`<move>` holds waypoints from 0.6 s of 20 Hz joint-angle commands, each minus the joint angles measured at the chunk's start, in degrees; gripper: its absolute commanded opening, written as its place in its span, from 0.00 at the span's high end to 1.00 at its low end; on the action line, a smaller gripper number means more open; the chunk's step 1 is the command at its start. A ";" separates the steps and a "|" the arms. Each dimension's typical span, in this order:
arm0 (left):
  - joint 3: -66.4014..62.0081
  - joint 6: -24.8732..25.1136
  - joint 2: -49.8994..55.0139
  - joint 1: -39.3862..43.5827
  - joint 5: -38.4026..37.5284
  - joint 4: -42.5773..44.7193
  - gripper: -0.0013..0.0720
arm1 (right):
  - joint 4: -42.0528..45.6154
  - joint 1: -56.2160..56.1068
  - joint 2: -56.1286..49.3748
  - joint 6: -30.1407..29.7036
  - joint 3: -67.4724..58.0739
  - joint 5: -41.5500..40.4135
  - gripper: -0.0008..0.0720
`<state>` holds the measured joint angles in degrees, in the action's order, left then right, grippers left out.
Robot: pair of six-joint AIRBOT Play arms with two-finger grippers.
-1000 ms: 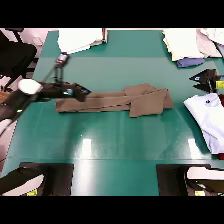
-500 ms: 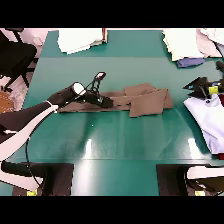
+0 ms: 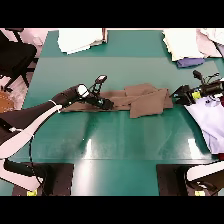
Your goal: Fold the shirts.
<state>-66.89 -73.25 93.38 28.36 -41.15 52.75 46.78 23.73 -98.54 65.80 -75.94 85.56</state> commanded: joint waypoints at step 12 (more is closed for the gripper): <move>-0.02 -0.46 0.11 -0.02 -0.39 0.59 0.95 | 2.78 -1.88 -1.77 -3.76 -0.15 -6.01 0.00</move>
<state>-66.92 -73.69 93.45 28.38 -41.36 53.45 49.08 22.50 -99.79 63.09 -76.07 80.62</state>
